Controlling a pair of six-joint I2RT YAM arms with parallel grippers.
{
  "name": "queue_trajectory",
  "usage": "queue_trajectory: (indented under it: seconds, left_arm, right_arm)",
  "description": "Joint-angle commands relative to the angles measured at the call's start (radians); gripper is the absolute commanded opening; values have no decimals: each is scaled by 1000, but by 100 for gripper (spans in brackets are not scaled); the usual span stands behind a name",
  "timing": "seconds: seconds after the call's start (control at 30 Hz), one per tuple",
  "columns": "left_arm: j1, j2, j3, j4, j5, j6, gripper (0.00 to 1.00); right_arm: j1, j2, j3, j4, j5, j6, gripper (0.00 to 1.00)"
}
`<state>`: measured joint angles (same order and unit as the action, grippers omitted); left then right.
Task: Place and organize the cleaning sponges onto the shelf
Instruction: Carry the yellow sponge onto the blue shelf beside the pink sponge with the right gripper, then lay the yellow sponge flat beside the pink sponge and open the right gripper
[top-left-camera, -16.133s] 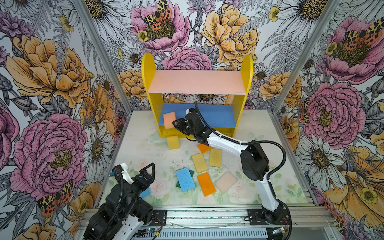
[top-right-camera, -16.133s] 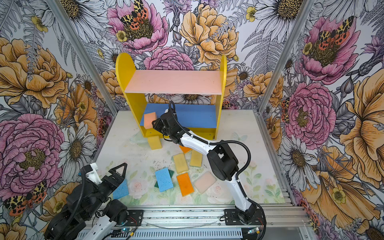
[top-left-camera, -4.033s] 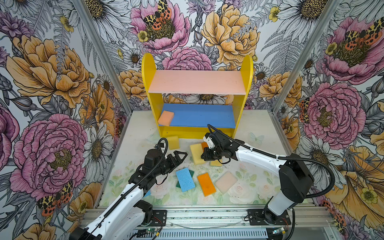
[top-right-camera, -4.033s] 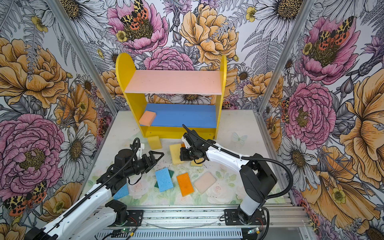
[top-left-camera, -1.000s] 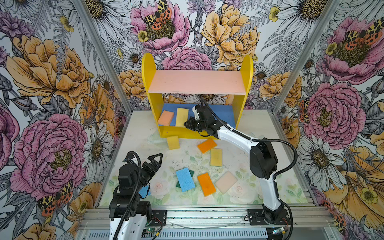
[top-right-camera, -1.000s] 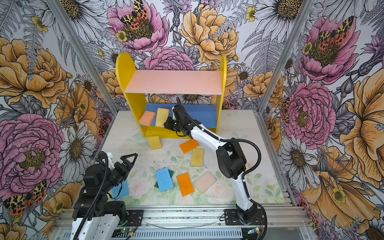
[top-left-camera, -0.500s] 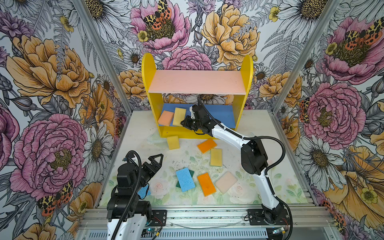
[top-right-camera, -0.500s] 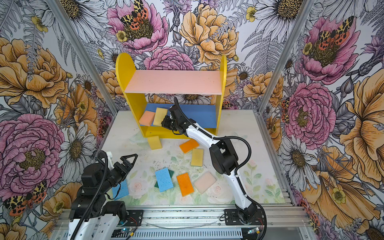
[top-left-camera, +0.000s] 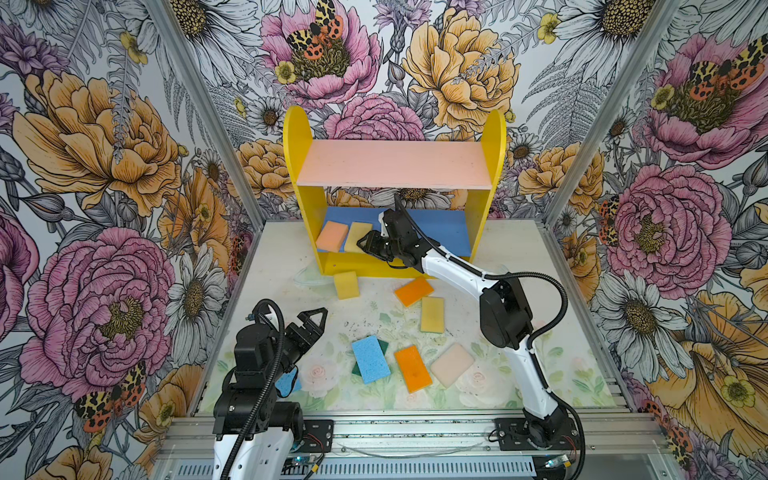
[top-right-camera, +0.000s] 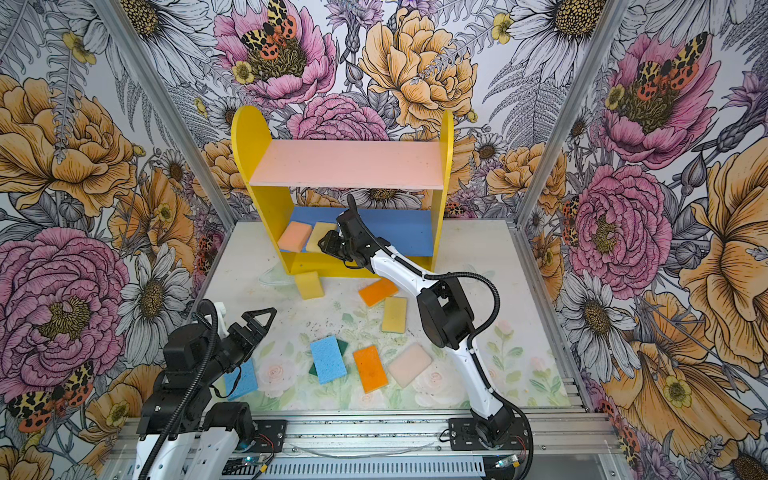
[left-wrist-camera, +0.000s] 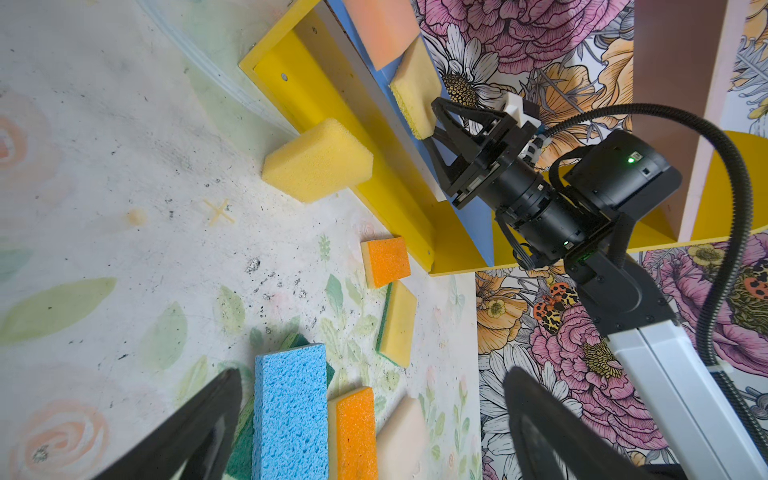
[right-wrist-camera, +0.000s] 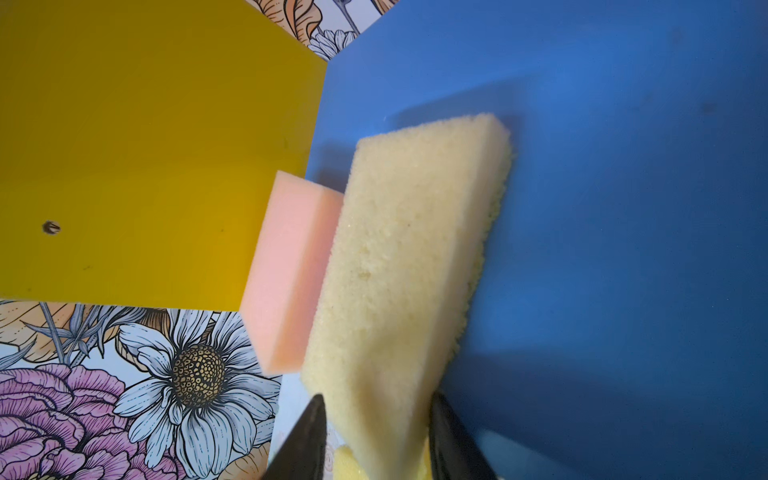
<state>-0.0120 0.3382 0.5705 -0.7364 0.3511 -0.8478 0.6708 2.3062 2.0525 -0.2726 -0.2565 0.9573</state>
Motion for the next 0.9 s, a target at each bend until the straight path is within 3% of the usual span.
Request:
queue_trajectory:
  seconds: [0.0, 0.33, 0.6, 0.87]
  left_arm:
    - [-11, 12, 17, 5, -12, 33, 99]
    - [-13, 56, 38, 8, -11, 58, 99]
    - [-9, 150, 45, 95, 28, 56, 99]
    - [20, 266, 69, 149, 124, 75, 99]
  right_arm:
    - [3, 42, 59, 5, 16, -9, 43]
    - [0, 94, 117, 3, -5, 2, 45]
    - [-16, -3, 0, -22, 65, -53, 70]
    - [-16, -113, -126, -48, 138, -111, 74]
